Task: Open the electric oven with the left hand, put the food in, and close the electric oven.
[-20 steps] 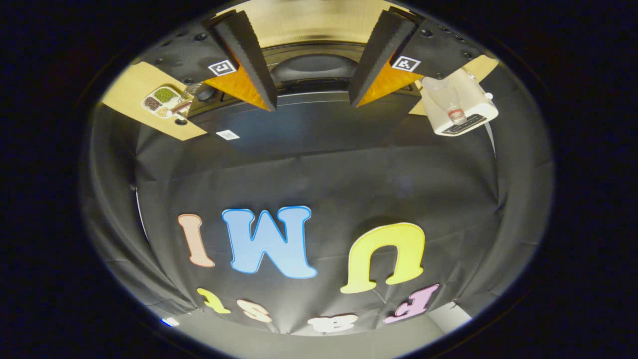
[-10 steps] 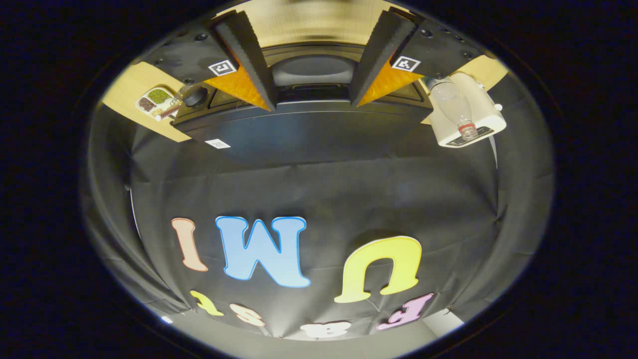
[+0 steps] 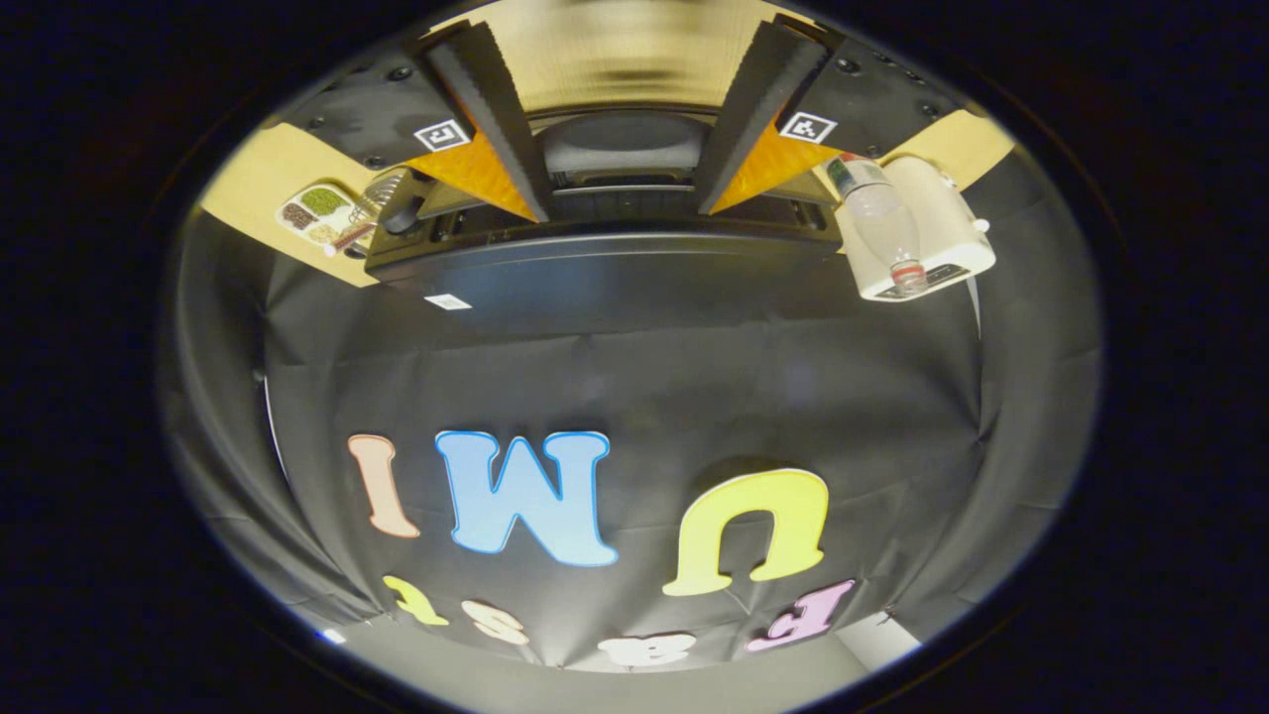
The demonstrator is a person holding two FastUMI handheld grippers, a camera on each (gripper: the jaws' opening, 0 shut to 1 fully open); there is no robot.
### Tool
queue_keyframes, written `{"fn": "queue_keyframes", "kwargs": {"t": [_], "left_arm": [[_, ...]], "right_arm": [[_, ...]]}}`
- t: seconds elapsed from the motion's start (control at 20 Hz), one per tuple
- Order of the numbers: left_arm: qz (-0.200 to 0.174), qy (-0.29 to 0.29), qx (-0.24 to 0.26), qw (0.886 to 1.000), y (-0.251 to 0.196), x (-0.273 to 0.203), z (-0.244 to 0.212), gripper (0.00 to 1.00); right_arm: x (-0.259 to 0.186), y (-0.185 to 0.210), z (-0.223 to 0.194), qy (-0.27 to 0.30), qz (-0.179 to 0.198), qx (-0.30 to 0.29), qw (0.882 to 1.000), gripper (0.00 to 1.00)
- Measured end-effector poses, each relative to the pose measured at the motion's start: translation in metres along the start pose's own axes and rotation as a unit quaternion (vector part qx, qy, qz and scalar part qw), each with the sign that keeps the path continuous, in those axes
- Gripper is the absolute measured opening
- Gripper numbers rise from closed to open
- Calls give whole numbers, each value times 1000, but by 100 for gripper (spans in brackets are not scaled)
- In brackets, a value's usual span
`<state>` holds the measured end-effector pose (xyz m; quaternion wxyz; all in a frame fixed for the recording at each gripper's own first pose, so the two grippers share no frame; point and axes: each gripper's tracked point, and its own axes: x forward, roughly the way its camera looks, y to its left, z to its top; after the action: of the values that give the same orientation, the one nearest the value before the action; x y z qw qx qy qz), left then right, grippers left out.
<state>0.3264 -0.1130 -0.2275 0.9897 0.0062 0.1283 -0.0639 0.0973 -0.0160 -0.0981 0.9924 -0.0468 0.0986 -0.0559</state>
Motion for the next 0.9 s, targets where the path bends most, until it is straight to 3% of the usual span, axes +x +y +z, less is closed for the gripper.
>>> {"fn": "queue_keyframes", "kwargs": {"t": [0.25,0.5,0.55,0.75,0.8,0.85,0.9], "left_arm": [[4,11,9,1000,-2,-21,-15,100],[6,26,14,1000,-4,-37,-30,91],[5,29,15,999,-4,-40,-33,100],[7,41,11,999,-6,-51,-48,91],[8,46,9,999,-7,-54,-53,100],[7,50,7,999,-7,-58,-57,100],[6,55,6,998,-7,-60,-62,91]], "right_arm": [[-8,-5,0,-1,4,2,1000,95],[-16,-8,1,-4,8,2,1000,95],[-17,-8,0,-3,9,2,1000,95],[-23,-8,-3,1,14,0,1000,95],[-25,-7,-4,2,15,0,1000,95],[-26,-7,-4,3,16,0,1000,95],[-26,-6,-5,4,18,-1,1000,95]]}}
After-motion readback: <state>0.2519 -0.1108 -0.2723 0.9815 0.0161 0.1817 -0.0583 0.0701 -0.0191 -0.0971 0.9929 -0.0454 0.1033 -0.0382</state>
